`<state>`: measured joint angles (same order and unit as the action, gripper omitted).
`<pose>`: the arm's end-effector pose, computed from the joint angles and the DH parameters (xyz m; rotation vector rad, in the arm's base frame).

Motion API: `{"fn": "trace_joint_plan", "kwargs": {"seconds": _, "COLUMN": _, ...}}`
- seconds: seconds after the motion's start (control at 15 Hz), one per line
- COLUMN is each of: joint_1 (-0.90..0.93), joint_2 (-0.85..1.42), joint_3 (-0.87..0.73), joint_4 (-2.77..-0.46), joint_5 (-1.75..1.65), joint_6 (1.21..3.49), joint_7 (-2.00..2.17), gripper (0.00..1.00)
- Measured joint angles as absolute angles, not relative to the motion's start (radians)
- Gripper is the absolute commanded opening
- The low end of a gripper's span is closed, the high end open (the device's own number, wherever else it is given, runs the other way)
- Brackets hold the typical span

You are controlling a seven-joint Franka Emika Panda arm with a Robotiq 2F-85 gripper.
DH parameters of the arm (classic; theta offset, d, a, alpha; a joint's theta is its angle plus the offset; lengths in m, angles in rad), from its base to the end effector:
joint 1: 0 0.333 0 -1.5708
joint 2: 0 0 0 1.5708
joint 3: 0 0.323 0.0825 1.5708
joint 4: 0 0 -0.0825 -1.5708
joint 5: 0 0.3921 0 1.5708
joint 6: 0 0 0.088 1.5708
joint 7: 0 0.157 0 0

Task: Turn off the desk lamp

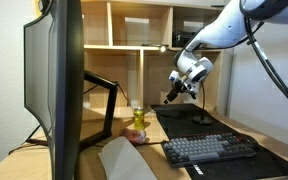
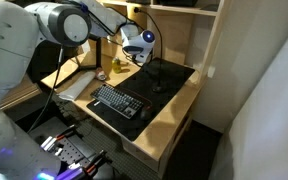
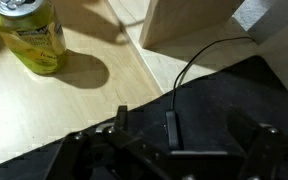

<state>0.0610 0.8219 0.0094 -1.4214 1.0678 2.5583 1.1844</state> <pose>0.7848 0.0654 0.1961 -1.3430 1.9827 0.2438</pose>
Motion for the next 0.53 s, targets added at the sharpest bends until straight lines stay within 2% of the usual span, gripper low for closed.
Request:
{"fn": "trace_joint_plan", "kwargs": {"seconds": 0.33, "joint_1": 0.061, "joint_2": 0.822, "joint_3": 0.009, "joint_4": -1.422, "joint_5": 1.058, "joint_6": 2.557, "joint_7": 1.193, "gripper": 1.0}}
{"fn": "trace_joint_plan", "kwargs": {"seconds": 0.53, "joint_1": 0.078, "joint_2": 0.82, "joint_3": -0.034, "joint_4": -1.425, "joint_5": 0.916, "joint_6": 2.478, "joint_7": 1.367, "gripper": 1.0}}
